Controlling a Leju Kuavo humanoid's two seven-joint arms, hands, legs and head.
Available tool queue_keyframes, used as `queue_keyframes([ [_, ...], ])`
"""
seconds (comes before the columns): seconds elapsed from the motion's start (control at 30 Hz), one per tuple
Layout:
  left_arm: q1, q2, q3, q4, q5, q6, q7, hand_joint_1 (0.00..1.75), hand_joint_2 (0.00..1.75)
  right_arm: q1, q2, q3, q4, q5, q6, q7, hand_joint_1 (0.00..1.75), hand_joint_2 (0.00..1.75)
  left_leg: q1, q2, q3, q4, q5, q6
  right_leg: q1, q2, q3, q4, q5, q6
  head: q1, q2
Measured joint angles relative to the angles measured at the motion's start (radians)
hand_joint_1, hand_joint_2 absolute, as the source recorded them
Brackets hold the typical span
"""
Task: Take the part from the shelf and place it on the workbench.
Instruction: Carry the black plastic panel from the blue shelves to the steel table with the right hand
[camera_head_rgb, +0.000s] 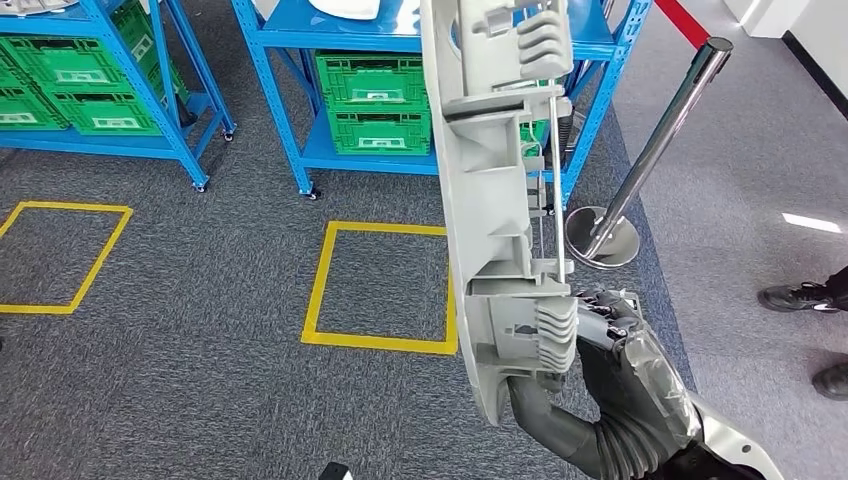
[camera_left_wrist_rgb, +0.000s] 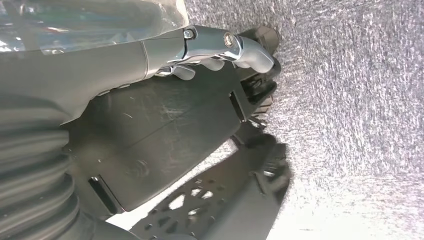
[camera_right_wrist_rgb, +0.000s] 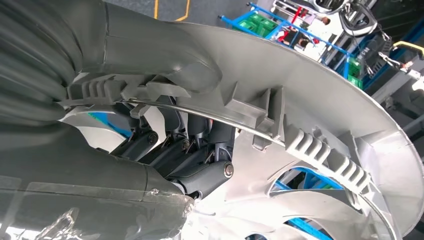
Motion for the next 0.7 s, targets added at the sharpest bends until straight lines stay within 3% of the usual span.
queue_keyframes([
  [0.07, -0.002, 0.0, 0.0, 0.0, 0.0, 0.0, 0.0, 0.0, 1.75, -0.001, 0.0, 0.0, 0.0, 0.0, 0.0, 0.0, 1.75, 1.75, 0.001, -0.001, -0.012, 0.002, 0.012, -0.012, -0.001, -0.002, -0.005, -0.018, 0.001, -0.008, 0.0, 0.0],
  [0.1, -0.002, 0.0, 0.0, 0.0, -0.001, 0.0, -0.001, 0.0, 1.75, -0.001, 0.0, 0.0, 0.0, 0.0, 0.0, 0.0, 1.75, 1.75, 0.001, -0.001, -0.019, 0.01, 0.001, -0.018, -0.003, -0.003, -0.011, -0.022, 0.007, -0.015, -0.001, 0.0],
  [0.17, -0.004, 0.001, 0.0, -0.001, -0.003, 0.0, -0.004, 0.0, 1.75, -0.001, 0.0, -0.001, 0.001, 0.0, 0.0, -0.001, 1.75, 1.75, 0.004, -0.001, -0.04, 0.076, -0.066, -0.03, -0.008, -0.007, -0.023, -0.028, 0.02, -0.029, -0.008, 0.0],
  [0.23, -0.006, 0.001, 0.0, -0.001, -0.006, 0.001, -0.007, 0.0, 1.75, 0.0, 0.0, -0.001, 0.002, 0.0, 0.001, -0.001, 1.75, 1.75, 0.008, -0.001, -0.062, 0.195, -0.142, -0.04, -0.007, -0.008, -0.038, -0.024, 0.031, -0.035, -0.015, 0.0],
  [0.27, -0.006, 0.001, 0.0, -0.001, -0.007, 0.001, -0.008, 0.0, 1.75, 0.0, 0.0, -0.001, 0.002, 0.0, 0.001, -0.002, 1.75, 1.75, 0.009, -0.001, -0.063, 0.241, -0.155, -0.042, -0.006, -0.008, -0.046, -0.021, 0.036, -0.036, -0.016, 0.0],
  [0.3, -0.006, 0.001, -0.001, -0.001, -0.007, 0.001, -0.008, 0.0, 1.75, 0.0, 0.0, -0.001, 0.002, 0.0, 0.002, -0.002, 1.75, 1.75, 0.009, -0.001, -0.053, 0.262, -0.147, -0.043, -0.005, -0.007, -0.056, -0.017, 0.04, -0.035, -0.017, 0.0],
  [0.33, -0.003, 0.001, -0.001, -0.001, -0.007, 0.001, -0.008, 0.0, 1.75, 0.001, 0.0, -0.001, 0.002, 0.0, 0.002, -0.002, 1.75, 1.75, 0.01, -0.001, -0.03, 0.248, -0.123, -0.041, -0.004, -0.006, -0.065, -0.012, 0.044, -0.035, -0.018, 0.0],
  [0.4, 0.005, 0.002, -0.003, -0.001, -0.007, 0.0, -0.006, 0.0, 1.75, 0.001, 0.0, -0.001, 0.002, 0.0, 0.002, -0.002, 1.75, 1.75, 0.008, -0.001, 0.045, 0.142, -0.078, -0.029, -0.002, -0.004, -0.079, -0.004, 0.05, -0.032, -0.02, 0.0],
  [0.47, 0.013, 0.003, -0.008, -0.001, -0.007, 0.0, -0.006, 0.0, 1.75, 0.0, 0.0, -0.001, 0.002, 0.0, 0.002, -0.002, 1.75, 1.75, 0.003, -0.002, 0.106, 0.041, -0.071, -0.016, -0.001, -0.003, -0.09, 0.001, 0.058, -0.023, -0.021, 0.0],
  [0.53, 0.017, 0.003, -0.014, -0.001, -0.007, 0.0, -0.006, 0.0, 1.75, 0.0, 0.0, -0.002, 0.002, 0.001, 0.002, -0.003, 1.75, 1.75, -0.003, -0.002, 0.118, 0.009, -0.073, -0.005, -0.003, -0.004, -0.099, 0.0, 0.07, -0.009, -0.022, 0.0],
  [0.6, 0.017, 0.003, -0.017, -0.001, -0.007, 0.0, -0.007, 0.0, 1.75, 0.0, -0.001, -0.003, 0.002, 0.001, 0.002, -0.003, 1.75, 1.75, 0.003, -0.004, 0.124, -0.023, -0.071, 0.006, -0.004, -0.002, -0.111, 0.004, 0.068, 0.003, -0.022, 0.0],
  [0.63, 0.017, 0.002, -0.017, -0.001, -0.007, 0.0, -0.008, 0.0, 1.75, 0.0, -0.002, -0.004, 0.002, 0.001, 0.002, -0.004, 1.75, 1.75, 0.006, -0.005, 0.126, -0.04, -0.071, 0.012, -0.004, -0.001, -0.125, 0.025, 0.052, 0.008, -0.018, 0.0],
  [0.7, 0.017, 0.001, -0.019, -0.001, -0.007, 0.0, -0.009, 0.0, 1.75, 0.002, -0.003, -0.005, 0.002, 0.001, 0.002, -0.005, 1.75, 1.75, 0.01, -0.008, 0.122, -0.056, -0.073, 0.018, -0.006, 0.003, -0.177, 0.13, -0.005, 0.018, -0.009, 0.0],
])
